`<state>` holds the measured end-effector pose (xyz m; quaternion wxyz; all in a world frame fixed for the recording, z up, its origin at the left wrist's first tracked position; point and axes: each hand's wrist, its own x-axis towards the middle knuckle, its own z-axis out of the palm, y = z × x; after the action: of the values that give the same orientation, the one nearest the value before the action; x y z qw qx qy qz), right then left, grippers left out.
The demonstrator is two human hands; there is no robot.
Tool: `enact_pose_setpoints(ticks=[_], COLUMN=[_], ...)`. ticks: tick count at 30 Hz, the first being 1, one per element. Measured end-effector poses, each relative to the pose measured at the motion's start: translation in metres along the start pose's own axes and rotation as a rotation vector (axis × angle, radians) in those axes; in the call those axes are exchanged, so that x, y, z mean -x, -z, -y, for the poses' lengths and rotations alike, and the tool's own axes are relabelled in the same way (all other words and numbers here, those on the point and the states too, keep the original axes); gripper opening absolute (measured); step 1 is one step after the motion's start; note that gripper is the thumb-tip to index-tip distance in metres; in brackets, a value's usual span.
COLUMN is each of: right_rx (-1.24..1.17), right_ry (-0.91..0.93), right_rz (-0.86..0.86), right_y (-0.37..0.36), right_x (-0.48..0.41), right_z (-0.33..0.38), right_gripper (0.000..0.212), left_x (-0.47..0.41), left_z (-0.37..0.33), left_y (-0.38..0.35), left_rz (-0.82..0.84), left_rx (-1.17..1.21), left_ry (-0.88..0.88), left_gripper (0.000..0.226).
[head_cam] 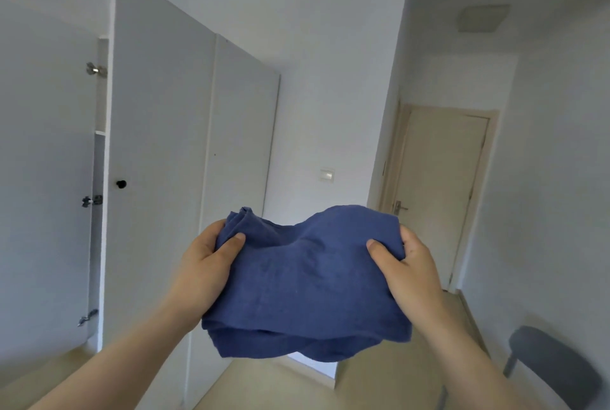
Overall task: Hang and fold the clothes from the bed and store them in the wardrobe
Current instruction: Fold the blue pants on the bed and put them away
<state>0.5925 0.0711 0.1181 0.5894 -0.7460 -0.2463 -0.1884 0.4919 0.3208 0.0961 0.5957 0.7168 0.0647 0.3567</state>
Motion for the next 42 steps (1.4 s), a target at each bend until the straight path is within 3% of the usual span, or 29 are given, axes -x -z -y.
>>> enact_pose_setpoints(ticks=[13,16,26,37,42], right_rx=[-0.114,-0.133,-0.346,-0.561,-0.627], right_ry=[0.081,0.096,0.195,0.309,0.324], right_rz=[0.112,0.170,0.452,0.806,0.895], right_y=[-0.129,-0.166,-0.312,-0.483,-0.560], right_x=[-0.166,-0.196,-0.281,-0.262,-0.230], right_z=[-0.068,-0.082,-0.103,-0.057,-0.021], right_gripper=[0.019,0.017,0.016,0.014,0.016], left_x=[-0.163,-0.189,-0.241,-0.209,-0.198], left_z=[0.065,0.081,0.111,0.118,0.120], left_y=[0.012,0.026,0.087,0.197,0.267], left_rz=[-0.152,-0.208,-0.562,-0.940,-1.044], left_rx=[-0.016,-0.047,-0.280,-0.434,-0.496], left_ry=[-0.017,-0.005,0.011,0.016,0.024], left_gripper=[0.034,0.027,0.022,0.023,0.035])
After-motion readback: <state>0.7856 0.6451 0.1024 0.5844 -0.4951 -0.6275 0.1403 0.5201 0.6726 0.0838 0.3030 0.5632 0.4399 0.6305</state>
